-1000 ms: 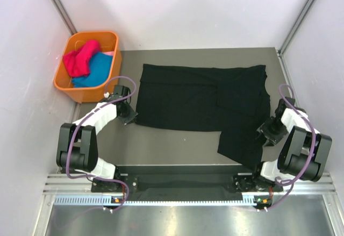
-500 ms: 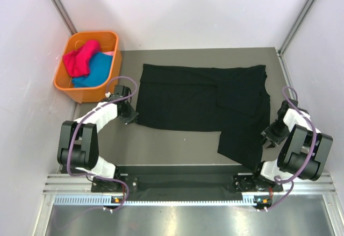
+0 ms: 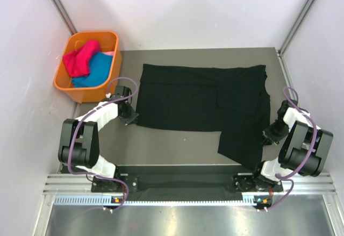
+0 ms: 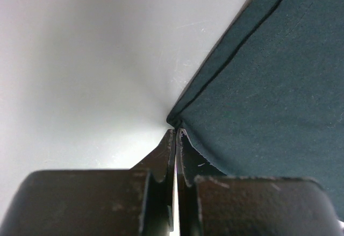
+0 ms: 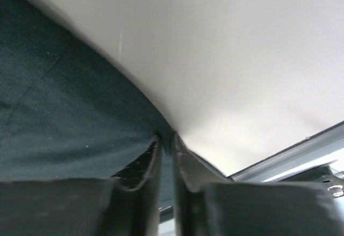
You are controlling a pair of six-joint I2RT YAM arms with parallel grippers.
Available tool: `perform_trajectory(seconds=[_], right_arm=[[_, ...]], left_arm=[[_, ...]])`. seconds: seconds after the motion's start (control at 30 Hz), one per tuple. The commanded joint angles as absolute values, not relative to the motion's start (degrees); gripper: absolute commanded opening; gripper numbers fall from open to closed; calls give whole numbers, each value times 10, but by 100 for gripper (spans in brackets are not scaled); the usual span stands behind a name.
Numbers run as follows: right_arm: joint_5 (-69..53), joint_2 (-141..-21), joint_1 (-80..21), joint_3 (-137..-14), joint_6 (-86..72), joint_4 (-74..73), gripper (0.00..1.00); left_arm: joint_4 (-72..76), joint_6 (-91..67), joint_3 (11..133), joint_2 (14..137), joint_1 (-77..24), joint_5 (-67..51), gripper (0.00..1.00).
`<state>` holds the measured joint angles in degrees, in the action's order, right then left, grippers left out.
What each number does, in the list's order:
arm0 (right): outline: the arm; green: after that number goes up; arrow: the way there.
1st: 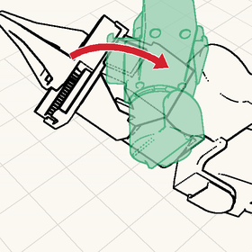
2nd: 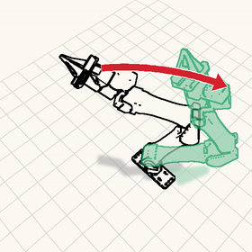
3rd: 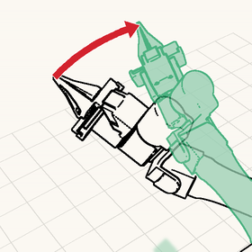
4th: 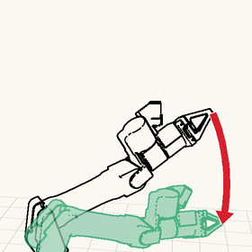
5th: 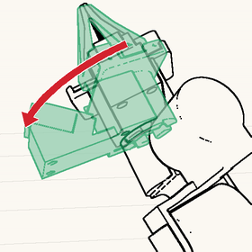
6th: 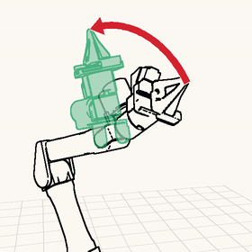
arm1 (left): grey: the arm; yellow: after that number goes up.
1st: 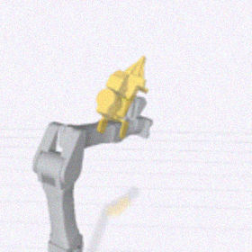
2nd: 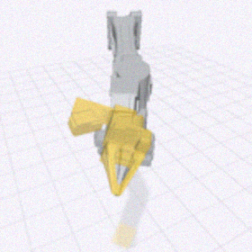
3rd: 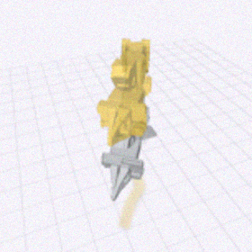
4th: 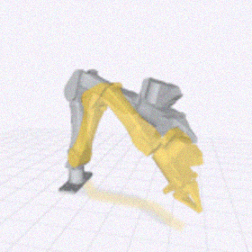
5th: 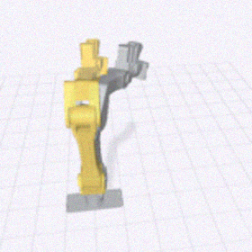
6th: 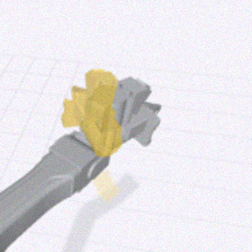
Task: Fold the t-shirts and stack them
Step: Fold the tshirt
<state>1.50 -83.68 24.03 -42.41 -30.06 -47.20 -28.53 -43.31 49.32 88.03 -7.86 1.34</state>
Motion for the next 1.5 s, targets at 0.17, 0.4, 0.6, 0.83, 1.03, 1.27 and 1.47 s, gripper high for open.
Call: perform_trajectory(seconds=[0.17,0.4,0.6,0.83,1.03,1.27,1.47], right_arm=[[63,-833,238,-410,-302,-428,0],[11,-730,238,-417,-289,-468,0],[-25,-679,233,-439,-280,-485,0],[-18,-651,231,-421,-281,-490,0],[-25,-637,224,-424,-280,-490,0],[-25,-659,218,-492,-282,-497,0],[-34,-714,219,-573,-284,-476,0]], left_arm=[[-294,-444,488,858,-75,29,0],[-307,-444,483,830,-72,37,0],[-313,-432,494,814,-72,40,0],[-322,-415,490,799,-72,44,0],[-336,-404,500,779,-72,47,0],[-351,-379,556,788,-72,53,0],[-347,-367,621,828,-72,46,0]])
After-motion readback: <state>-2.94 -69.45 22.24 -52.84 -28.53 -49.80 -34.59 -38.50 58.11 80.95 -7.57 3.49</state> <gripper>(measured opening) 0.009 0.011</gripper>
